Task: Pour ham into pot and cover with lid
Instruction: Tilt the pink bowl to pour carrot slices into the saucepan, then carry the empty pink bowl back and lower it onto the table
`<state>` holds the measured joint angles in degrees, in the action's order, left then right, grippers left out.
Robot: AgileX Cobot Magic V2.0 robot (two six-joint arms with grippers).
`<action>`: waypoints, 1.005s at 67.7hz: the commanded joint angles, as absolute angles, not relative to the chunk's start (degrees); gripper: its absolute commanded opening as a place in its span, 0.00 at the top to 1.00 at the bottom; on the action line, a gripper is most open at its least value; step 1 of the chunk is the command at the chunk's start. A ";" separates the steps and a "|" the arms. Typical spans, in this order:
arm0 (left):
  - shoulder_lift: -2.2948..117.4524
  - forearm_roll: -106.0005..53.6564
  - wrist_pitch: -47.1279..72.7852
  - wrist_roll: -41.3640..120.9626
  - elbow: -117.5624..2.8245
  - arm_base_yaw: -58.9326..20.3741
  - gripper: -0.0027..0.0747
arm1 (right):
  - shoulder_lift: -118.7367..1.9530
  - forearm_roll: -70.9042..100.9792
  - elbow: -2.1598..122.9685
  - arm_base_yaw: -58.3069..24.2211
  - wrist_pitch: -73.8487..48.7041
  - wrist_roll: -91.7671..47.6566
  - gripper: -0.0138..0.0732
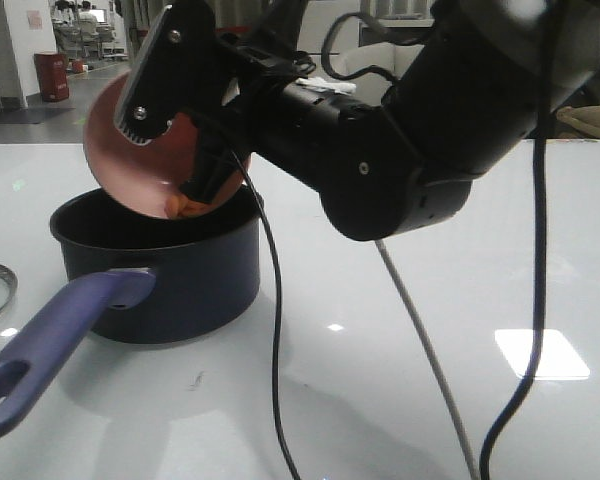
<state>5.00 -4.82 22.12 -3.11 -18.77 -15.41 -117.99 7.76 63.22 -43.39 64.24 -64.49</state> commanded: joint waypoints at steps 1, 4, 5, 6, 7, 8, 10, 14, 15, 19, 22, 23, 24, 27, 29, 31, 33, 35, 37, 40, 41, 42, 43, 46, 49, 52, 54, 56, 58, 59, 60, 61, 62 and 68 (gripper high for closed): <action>5.73 -5.31 18.00 -3.30 -20.12 -15.92 0.21 | -114.62 3.41 65.10 -43.38 73.83 -67.78 0.67; 5.73 -5.31 18.00 -3.30 -20.12 -15.92 0.21 | -114.62 1.76 65.10 -43.38 73.83 -69.70 0.67; 5.73 -5.31 18.00 -3.30 -20.12 -15.92 0.21 | -114.62 0.67 65.10 -43.38 73.83 -70.98 0.67; 5.73 -5.31 18.00 -3.30 -20.12 -15.92 0.21 | -114.62 0.00 65.10 -43.38 73.83 -71.80 0.67; 5.73 -5.31 18.00 -3.30 -20.12 -15.92 0.21 | -114.62 -1.05 65.10 -43.38 73.83 -73.04 0.67; 5.73 -5.31 18.00 -3.30 -20.12 -15.92 0.21 | -114.62 -1.39 65.10 -43.38 73.83 -73.44 0.67; 5.73 -5.31 18.00 -3.30 -20.12 -15.92 0.21 | -114.62 -2.56 65.10 -43.38 73.83 -74.93 0.67; 5.73 -5.31 18.00 -3.30 -20.12 -15.92 0.21 | -114.62 -3.98 65.10 -43.38 73.83 -77.29 0.67; 5.73 -5.31 18.00 -3.30 -20.12 -15.92 0.21 | -114.62 -4.04 65.10 -43.38 73.83 -78.15 0.67; 5.73 -5.31 18.00 -3.30 -20.12 -15.92 0.21 | -114.62 -4.04 65.10 -43.38 73.83 -78.82 0.67; 5.73 -5.31 18.00 -3.30 -20.12 -15.92 0.21 | -114.62 -3.90 65.10 -43.30 73.83 -78.77 0.67; 5.73 -5.31 18.00 -3.30 -20.12 -15.92 0.21 | -114.62 -3.84 65.10 -43.29 73.83 -78.77 0.67; 5.73 -5.31 18.00 -3.30 -20.12 -15.92 0.21 | -114.62 -3.73 65.10 -43.30 73.83 -78.77 0.67; 5.73 -5.31 18.00 -3.30 -20.12 -15.92 0.21 | -114.62 -3.17 65.10 -43.23 73.83 -77.85 0.67; 5.73 -5.31 18.00 -3.30 -20.12 -15.92 0.21 | -114.62 -2.51 65.10 -43.23 73.83 -76.24 0.67; 5.73 -5.31 18.00 -3.30 -20.12 -15.92 0.21 | -114.62 -1.70 65.28 -43.23 73.83 -73.71 0.67; 5.73 -5.31 18.00 -3.30 -20.12 -15.92 0.21 | -114.62 -0.59 65.58 -43.23 73.78 -70.26 0.67; 5.73 -5.31 18.00 -3.30 -20.12 -15.92 0.21 | -114.62 1.09 65.88 -43.23 73.78 -65.94 0.67; 5.73 -5.31 18.00 -3.30 -20.12 -15.92 0.21 | -114.62 3.61 66.18 -43.23 73.78 -59.58 0.67; 5.73 -5.31 18.00 -3.30 -20.12 -15.92 0.21 | -114.56 7.03 66.76 -43.23 73.78 -51.09 0.67; 5.73 -5.31 18.00 -3.30 -20.12 -15.92 0.21 | -114.56 8.23 66.82 -43.23 73.78 -48.09 0.67; 5.73 -5.31 18.00 -3.30 -20.12 -15.92 0.21 | -114.56 9.39 66.90 -43.23 73.78 -45.00 0.67; 5.73 -5.31 18.00 -3.30 -20.12 -15.92 0.21 | -114.56 10.45 66.90 -43.23 73.78 -41.88 0.67; 5.73 -5.31 18.00 -3.30 -20.12 -15.92 0.21 | -114.44 13.48 66.97 -43.23 73.67 -31.42 0.67; 5.73 -5.31 18.00 -3.30 -20.12 -15.92 0.21 | -114.30 15.14 66.97 -43.23 72.92 -25.09 0.67; 5.73 -5.31 18.00 -3.30 -20.12 -15.92 0.21 | -113.79 17.26 66.97 -43.23 70.01 -17.59 0.67; 5.73 -5.31 18.00 -3.30 -20.12 -15.92 0.21 | -113.29 18.13 66.97 -43.23 68.12 -15.12 0.67; 5.73 -5.31 18.00 -3.30 -20.12 -15.92 0.21 | -112.76 18.98 66.97 -43.23 65.61 -13.36 0.67; 5.73 -5.31 18.00 -3.30 -20.12 -15.92 0.21 | -112.02 19.58 66.97 -43.23 62.79 -12.33 0.67; 5.73 -5.31 18.00 -3.30 -20.12 -15.92 0.21 | -111.81 19.74 66.97 -43.23 62.04 -12.16 0.67; 5.73 -5.31 18.00 -3.30 -20.12 -15.92 0.21 | -111.15 20.21 66.97 -43.23 59.77 -11.90 0.67; 5.73 -5.31 18.00 -3.30 -20.12 -15.92 0.21 | -110.91 20.34 66.97 -43.23 58.98 -11.90 0.67; 5.73 -5.31 18.00 -3.30 -20.12 -15.92 0.21 | -110.09 20.76 66.97 -43.23 56.55 -11.90 0.67; 5.73 -5.31 18.00 -3.30 -20.12 -15.92 0.21 | -106.08 22.76 66.97 -42.95 45.77 -11.90 0.67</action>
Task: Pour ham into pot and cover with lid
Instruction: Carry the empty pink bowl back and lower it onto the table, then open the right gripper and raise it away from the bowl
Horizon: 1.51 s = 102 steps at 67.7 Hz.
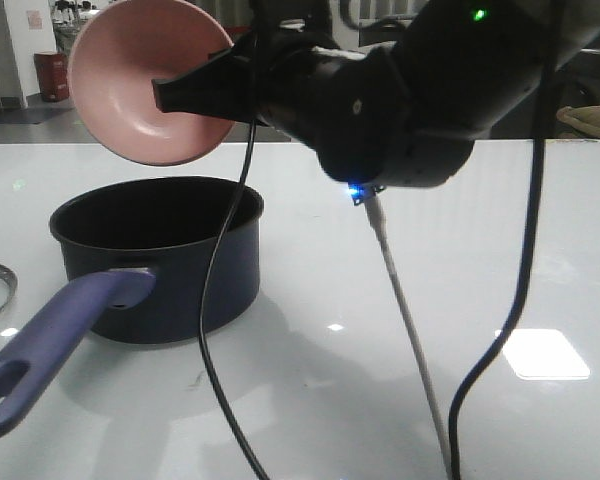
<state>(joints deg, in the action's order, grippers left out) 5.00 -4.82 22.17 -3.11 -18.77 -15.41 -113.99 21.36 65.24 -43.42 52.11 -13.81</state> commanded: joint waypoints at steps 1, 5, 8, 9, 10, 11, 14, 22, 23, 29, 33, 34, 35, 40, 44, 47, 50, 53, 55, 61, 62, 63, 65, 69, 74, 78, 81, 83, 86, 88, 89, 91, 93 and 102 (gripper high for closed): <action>5.73 -5.31 18.00 -3.30 -20.12 -15.92 0.21 | -105.32 22.97 66.97 -42.75 43.86 -11.90 0.67; 5.73 -5.31 18.00 -3.30 -20.12 -15.92 0.21 | -101.84 23.04 66.97 -41.95 35.12 -11.98 0.67; 5.73 -5.31 18.00 -3.30 -20.12 -15.92 0.21 | -99.94 23.04 66.97 -41.07 30.34 -11.98 0.67; 5.73 -5.31 18.00 -3.30 -20.12 -15.92 0.21 | -99.19 23.04 66.97 -40.69 28.46 -11.98 0.67; 5.73 -5.31 18.00 -3.30 -20.12 -15.92 0.21 | -98.09 23.04 66.97 -40.30 25.63 -12.06 0.67; 5.73 -5.31 18.00 -3.30 -20.12 -15.92 0.21 | -97.40 23.04 66.97 -39.61 23.79 -12.14 0.67; 5.73 -5.31 18.00 -3.30 -20.12 -15.92 0.21 | -95.37 23.04 66.97 -38.00 18.37 -12.14 0.67; 5.73 -5.31 18.00 -3.30 -20.12 -15.92 0.21 | -90.44 22.85 66.97 -31.87 4.66 -14.66 0.67; 5.73 -5.31 18.00 -3.30 -20.12 -15.92 0.21 | -89.53 22.77 66.97 -30.22 1.80 -15.81 0.67; 5.73 -5.31 18.00 -3.30 -20.12 -15.92 0.21 | -87.79 22.69 66.98 -25.28 -6.53 -18.14 0.67; 5.73 -5.31 18.00 -3.30 -20.12 -15.92 0.21 | -87.42 22.57 66.98 -22.12 -11.81 -18.85 0.67; 5.73 -5.31 18.00 -3.30 -20.12 -15.92 0.21 | -87.42 22.50 66.98 -21.01 -13.70 -18.85 0.67; 5.73 -5.31 18.00 -3.30 -20.12 -15.92 0.21 | -87.42 22.50 66.98 -21.01 -13.70 -18.85 0.67; 5.73 -5.31 18.00 -3.30 -20.12 -15.92 0.21 | -87.99 22.50 66.98 -16.95 -20.02 -18.85 0.67; 5.73 -5.31 18.00 -3.30 -20.12 -15.92 0.21 | -88.72 22.50 66.98 -14.86 -21.96 -18.85 0.67; 5.73 -5.31 18.00 -3.30 -20.12 -15.92 0.21 | -89.39 22.50 66.98 -13.75 -22.73 -18.85 0.67; 5.73 -5.31 18.00 -3.30 -20.12 -15.92 0.21 | -90.65 22.50 66.98 -12.49 -23.59 -18.85 0.67; 5.73 -5.31 18.00 -3.30 -20.12 -15.92 0.21 | -91.44 22.50 66.98 -11.69 -23.98 -18.85 0.67; 5.73 -5.31 18.00 -3.30 -20.12 -15.92 0.21 | -91.95 22.50 66.98 -11.15 -24.25 -18.85 0.67; 5.73 -5.31 18.00 -3.30 -20.12 -15.92 0.21 | -93.86 22.50 66.98 -9.91 -26.03 -18.77 0.67; 5.73 -5.31 18.00 -3.30 -20.12 -15.92 0.21 | -94.40 22.50 66.98 -9.75 -26.64 -18.77 0.67; 5.73 -5.31 18.00 -3.30 -20.12 -15.92 0.21 | -94.74 22.50 66.98 -9.68 -27.06 -18.77 0.67; 5.73 -5.31 18.00 -3.30 -20.12 -15.92 0.21 | -95.47 22.50 66.98 -9.40 -27.84 -18.77 0.67; 5.73 -5.31 18.00 -3.30 -20.12 -15.92 0.21 | -96.93 22.45 66.98 -9.40 -28.86 -18.77 0.67; 5.73 -5.31 18.00 -3.30 -20.12 -15.92 0.21 | -98.63 22.45 66.98 -9.35 -28.99 -18.77 0.67; 5.73 -5.31 18.00 -3.30 -20.12 -15.92 0.21 | -99.80 22.45 66.98 -9.35 -28.47 -18.77 0.67; 5.73 -5.31 18.00 -3.30 -20.12 -15.92 0.21 | -100.43 22.45 66.98 -9.35 -28.09 -18.73 0.67; 5.73 -5.31 18.00 -3.30 -20.12 -15.92 0.21 | -100.80 22.45 66.98 -9.35 -27.77 -18.73 0.67; 5.73 -5.31 18.00 -3.30 -20.12 -15.92 0.21 | -101.14 22.45 66.98 -9.35 -27.30 -18.73 0.66; 5.73 -5.31 18.00 -3.30 -20.12 -15.92 0.21 | -101.31 22.45 66.98 -9.35 -27.04 -18.73 0.65; 5.73 -5.31 18.00 -3.30 -20.12 -15.92 0.21 | -101.32 22.45 66.98 -9.35 -26.92 -18.73 0.64; 5.73 -5.31 18.00 -3.30 -20.12 -15.92 0.21 | -101.40 22.45 67.03 -9.35 -26.80 -18.73 0.61; 5.73 -5.31 18.00 -3.30 -20.12 -15.92 0.21 | -101.40 22.45 67.03 -9.35 -26.72 -18.73 0.57; 5.73 -5.31 18.00 -3.30 -20.12 -15.92 0.21 | -101.34 22.45 67.20 -9.35 -26.81 -18.73 0.33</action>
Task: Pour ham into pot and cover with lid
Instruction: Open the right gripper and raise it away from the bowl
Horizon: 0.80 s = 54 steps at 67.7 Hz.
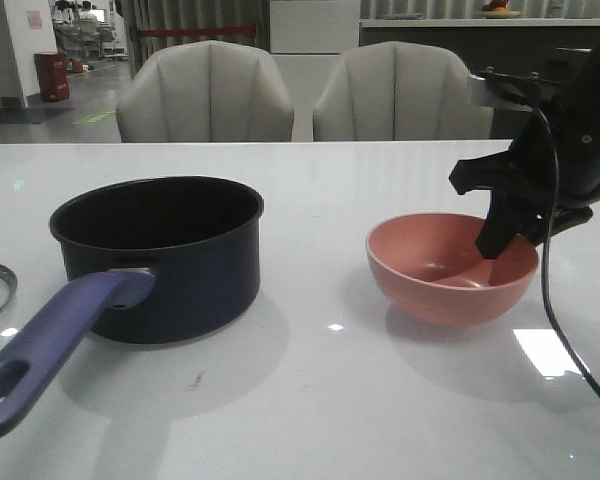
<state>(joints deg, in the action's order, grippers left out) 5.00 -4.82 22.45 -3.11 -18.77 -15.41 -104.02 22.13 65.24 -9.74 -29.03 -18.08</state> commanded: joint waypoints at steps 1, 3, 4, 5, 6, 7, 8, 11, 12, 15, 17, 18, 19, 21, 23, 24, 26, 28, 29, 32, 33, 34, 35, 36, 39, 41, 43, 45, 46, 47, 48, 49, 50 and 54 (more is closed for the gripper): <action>5.73 -5.31 18.00 -3.30 -20.12 -15.92 0.21 | -101.33 22.45 67.20 -9.35 -26.81 -18.73 0.29; 5.73 -5.31 18.00 -3.30 -20.12 -15.92 0.21 | -101.20 22.45 67.20 -9.35 -26.97 -18.73 0.25; 5.73 -5.31 18.00 -3.30 -20.12 -15.92 0.21 | -101.11 22.45 67.29 -9.35 -27.12 -18.73 0.24; 5.73 -5.31 18.00 -3.30 -20.12 -15.92 0.21 | -100.95 22.45 67.27 -9.35 -27.43 -18.81 0.21; 5.73 -5.31 18.00 -3.30 -20.12 -15.92 0.21 | -100.95 22.39 67.27 -9.35 -27.43 -18.81 0.21; 5.73 -5.31 18.00 -3.30 -20.12 -15.92 0.21 | -100.54 22.36 67.27 -9.35 -27.84 -18.81 0.19; 5.73 -5.31 18.00 -3.30 -20.12 -15.92 0.21 | -100.39 22.27 67.27 -9.35 -27.96 -18.81 0.18; 5.73 -5.31 18.00 -3.30 -20.12 -15.92 0.21 | -99.27 21.67 67.27 -9.35 -29.02 -18.81 0.16; 5.73 -5.31 18.00 -3.30 -20.12 -15.92 0.21 | -99.27 21.54 67.27 -9.35 -29.20 -18.81 0.16; 5.73 -5.31 18.00 -3.30 -20.12 -15.92 0.21 | -97.47 20.76 67.27 -9.35 -30.41 -18.96 0.16; 5.73 -5.31 18.00 -3.30 -20.12 -15.92 0.21 | -96.34 20.30 67.27 -9.35 -31.18 -19.31 0.16; 5.73 -5.31 18.00 -3.30 -20.12 -15.92 0.21 | -96.03 20.14 67.27 -9.35 -31.35 -19.41 0.16; 5.73 -5.31 18.00 -3.30 -20.12 -15.92 0.21 | -95.08 19.54 67.27 -9.35 -31.98 -19.70 0.16; 5.73 -5.31 18.00 -3.30 -20.12 -15.92 0.21 | -93.71 19.10 67.27 -9.35 -32.83 -20.11 0.16; 5.73 -5.31 18.00 -3.30 -20.12 -15.92 0.21 | -92.24 19.04 67.08 -9.35 -33.03 -20.33 0.16; 5.73 -5.31 18.00 -3.30 -20.12 -15.92 0.21 | -91.86 19.04 67.03 -9.35 -33.09 -20.35 0.16; 5.73 -5.31 18.00 -3.30 -20.12 -15.92 0.21 | -90.68 19.04 66.85 -9.35 -33.09 -20.40 0.16; 5.73 -5.31 18.00 -3.30 -20.12 -15.92 0.21 | -88.56 19.04 66.48 -9.35 -32.71 -20.47 0.16; 5.73 -5.31 18.00 -3.30 -20.12 -15.92 0.21 | -86.78 19.04 65.79 -9.35 -32.14 -20.52 0.16; 5.73 -5.31 18.00 -3.30 -20.12 -15.92 0.21 | -84.90 19.04 65.04 -9.35 -31.37 -20.52 0.16; 5.73 -5.31 18.00 -3.30 -20.12 -15.92 0.21 | -82.91 19.09 64.11 -9.45 -30.36 -20.52 0.16; 5.73 -5.31 18.00 -3.30 -20.12 -15.92 0.21 | -82.91 19.09 64.11 -9.45 -30.07 -20.52 0.16; 5.73 -5.31 18.00 -3.30 -20.12 -15.92 0.21 | -81.40 19.09 63.27 -9.45 -29.48 -20.52 0.16; 5.73 -5.31 18.00 -3.30 -20.12 -15.92 0.21 | -80.36 19.16 62.68 -9.52 -28.54 -20.52 0.16; 5.73 -5.31 18.00 -3.30 -20.12 -15.92 0.21 | -77.14 19.49 60.70 -9.64 -26.59 -20.52 0.16; 5.73 -5.31 18.00 -3.30 -20.12 -15.92 0.21 | -74.40 19.82 58.73 -9.81 -24.25 -20.52 0.16; 5.73 -5.31 18.00 -3.30 -20.12 -15.92 0.21 | -72.18 20.18 57.08 -10.03 -21.70 -20.52 0.16; 5.73 -5.31 17.88 -3.30 -20.12 -15.92 0.21 | -69.43 20.33 54.88 -10.33 -19.50 -20.52 0.16; 5.73 -5.31 17.78 -3.30 -20.12 -15.92 0.21 | -68.32 20.33 53.97 -10.48 -18.41 -20.52 0.16; 5.73 -5.31 17.78 -3.30 -20.12 -15.92 0.21 | -67.22 20.44 53.04 -10.66 -17.26 -20.52 0.16; 5.73 -5.31 17.78 -3.30 -20.12 -15.92 0.21 | -66.14 20.45 52.11 -10.86 -16.12 -20.52 0.16; 5.73 -5.31 17.78 -3.30 -20.12 -15.92 0.21 | -65.05 20.45 51.17 -11.04 -15.03 -20.52 0.16; 5.73 -5.31 17.78 -3.30 -20.12 -15.92 0.21 | -63.95 20.45 50.25 -11.24 -13.39 -20.52 0.16; 5.73 -5.31 18.02 -3.30 -20.12 -15.92 0.21 | -59.65 20.45 46.50 -12.13 -9.77 -20.52 0.16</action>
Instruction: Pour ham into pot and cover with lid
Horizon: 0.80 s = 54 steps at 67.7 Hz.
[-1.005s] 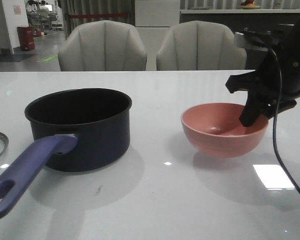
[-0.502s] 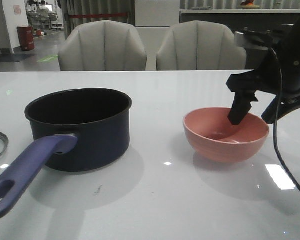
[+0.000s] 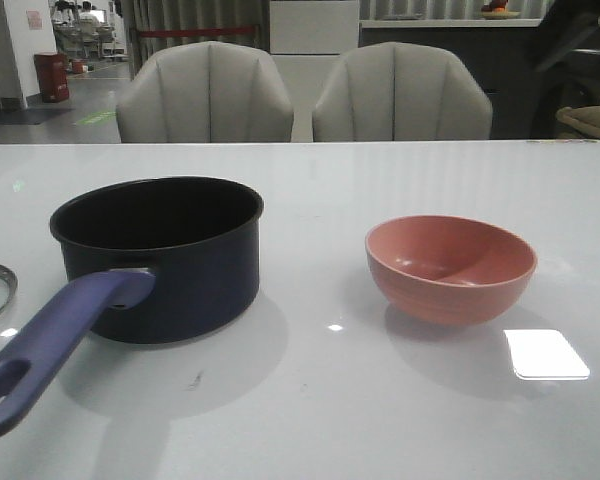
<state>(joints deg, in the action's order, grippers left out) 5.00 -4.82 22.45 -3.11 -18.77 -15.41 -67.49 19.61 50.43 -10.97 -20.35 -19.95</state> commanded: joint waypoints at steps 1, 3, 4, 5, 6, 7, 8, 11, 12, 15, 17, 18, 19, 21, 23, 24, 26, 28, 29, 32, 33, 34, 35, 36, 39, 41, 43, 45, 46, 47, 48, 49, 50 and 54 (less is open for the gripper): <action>5.73 -5.31 18.00 -3.30 -20.12 -15.92 0.21 | -58.04 20.45 45.13 -12.52 -8.35 -20.52 0.16; 5.73 -5.31 18.00 -3.30 -20.12 -15.92 0.21 | -55.99 20.45 43.28 -13.06 -6.49 -20.52 0.16; 5.73 -5.31 18.00 -3.30 -20.12 -15.92 0.21 | -54.44 20.49 42.39 -13.46 -5.29 -20.52 0.16; 5.73 -5.31 18.00 -3.30 -20.12 -15.92 0.21 | -53.92 20.49 41.52 -13.61 -4.90 -20.52 0.16; 5.73 -5.31 18.00 -3.30 -20.12 -15.92 0.21 | -52.91 20.49 40.67 -13.88 -4.16 -20.52 0.16; 5.73 -5.31 18.00 -3.30 -20.12 -15.92 0.21 | -51.45 20.49 39.39 -14.29 -3.15 -20.52 0.16; 5.73 -5.31 18.00 -3.30 -20.12 -15.92 0.21 | -50.98 20.49 38.97 -14.42 -2.49 -20.52 0.16; 5.73 -5.31 18.00 -3.30 -20.12 -15.92 0.21 | -47.25 20.49 36.16 -15.36 -0.71 -20.52 0.16; 5.73 -5.31 18.00 -3.30 -20.12 -15.92 0.21 | -46.40 20.49 35.02 -15.52 0.00 -20.52 0.16; 5.73 -5.31 18.00 -3.30 -20.12 -15.92 0.21 | -43.77 20.49 32.46 -15.78 1.05 -20.52 0.16; 5.73 -5.31 18.00 -3.30 -20.12 -15.92 0.21 | -42.49 20.49 31.50 -15.78 1.51 -20.52 0.16; 5.73 -5.31 18.00 -3.30 -20.12 -15.92 0.21 | -41.28 20.49 30.58 -15.78 1.61 -20.52 0.16; 5.73 -5.31 18.00 -3.30 -20.12 -15.92 0.21 | -40.50 20.49 29.99 -15.78 1.72 -20.52 0.16; 5.73 -5.31 18.00 -3.30 -20.12 -15.92 0.21 | -38.85 20.49 28.86 -15.78 1.91 -20.52 0.16; 5.73 -5.31 18.00 -3.30 -20.12 -15.92 0.21 | -37.26 20.49 27.85 -15.78 1.97 -20.52 0.16; 5.73 -5.31 18.00 -3.30 -20.12 -15.92 0.21 | -36.45 20.49 27.41 -15.78 1.97 -20.52 0.16; 5.73 -5.31 17.73 -3.30 -20.12 -15.92 0.21 | -34.43 20.49 26.38 -15.78 1.79 -20.52 0.16; 5.73 -5.31 17.70 -3.30 -20.12 -15.92 0.21 | -32.39 20.49 25.47 -15.78 1.51 -20.52 0.16; 5.73 -5.31 17.59 -3.30 -20.12 -15.92 0.21 | -31.98 20.49 25.29 -15.78 1.40 -20.52 0.16; 5.73 -5.31 17.55 -3.30 -20.12 -15.92 0.21 | -29.06 20.49 24.05 -15.78 0.38 -20.52 0.16; 5.73 -5.31 17.55 -3.30 -20.12 -15.92 0.21 | -28.64 20.49 23.86 -15.78 0.00 -20.52 0.16; 5.73 -5.31 17.55 -3.30 -20.12 -15.92 0.21 | -27.04 20.49 23.30 -15.78 -0.63 -20.52 0.16; 5.73 -5.31 17.55 -3.30 -20.12 -15.92 0.21 | -27.04 20.49 23.11 -15.78 -0.63 -20.52 0.16; 5.73 -5.31 17.55 -3.30 -20.12 -15.92 0.21 | -25.48 20.49 22.31 -15.78 -1.34 -20.52 0.16; 5.73 -5.31 17.55 -3.30 -20.12 -15.92 0.21 | -23.56 20.49 21.25 -15.78 -2.24 -20.46 0.16; 5.73 -5.31 17.55 -3.30 -20.12 -15.92 0.21 | -21.79 20.49 20.15 -15.78 -3.24 -20.46 0.16; 5.73 -5.31 17.55 -3.30 -20.12 -15.92 0.21 | -20.50 20.62 19.26 -15.78 -3.81 -20.34 0.16; 5.73 -5.31 17.55 -3.30 -20.12 -15.92 0.21 | -19.33 20.89 18.43 -15.78 -4.02 -20.11 0.16; 5.73 -5.31 17.55 -3.30 -20.12 -15.92 0.21 | -18.58 21.30 17.86 -15.78 -4.02 -19.83 0.16; 5.73 -5.31 17.55 -3.30 -20.12 -15.92 0.21 | -18.15 21.63 17.52 -15.78 -4.02 -19.68 0.16; 5.73 -5.31 17.55 -3.30 -20.12 -15.92 0.21 | -17.58 21.91 17.24 -15.78 -3.89 -19.58 0.16; 5.73 -5.31 17.55 -3.30 -20.12 -15.92 0.21 | -17.29 22.33 16.88 -15.78 -3.80 -19.58 0.16; 5.73 -5.31 17.55 -3.30 -20.12 -15.92 0.21 | -17.05 22.46 16.70 -15.78 -3.74 -19.58 0.16; 5.73 -5.31 17.55 -3.30 -20.12 -15.92 0.21 | -16.63 22.81 16.32 -15.78 -3.67 -19.58 0.16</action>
<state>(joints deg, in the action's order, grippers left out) 5.00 -4.82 22.45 -3.11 -18.77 -15.41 -17.13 21.60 15.36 -15.86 -8.00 -19.81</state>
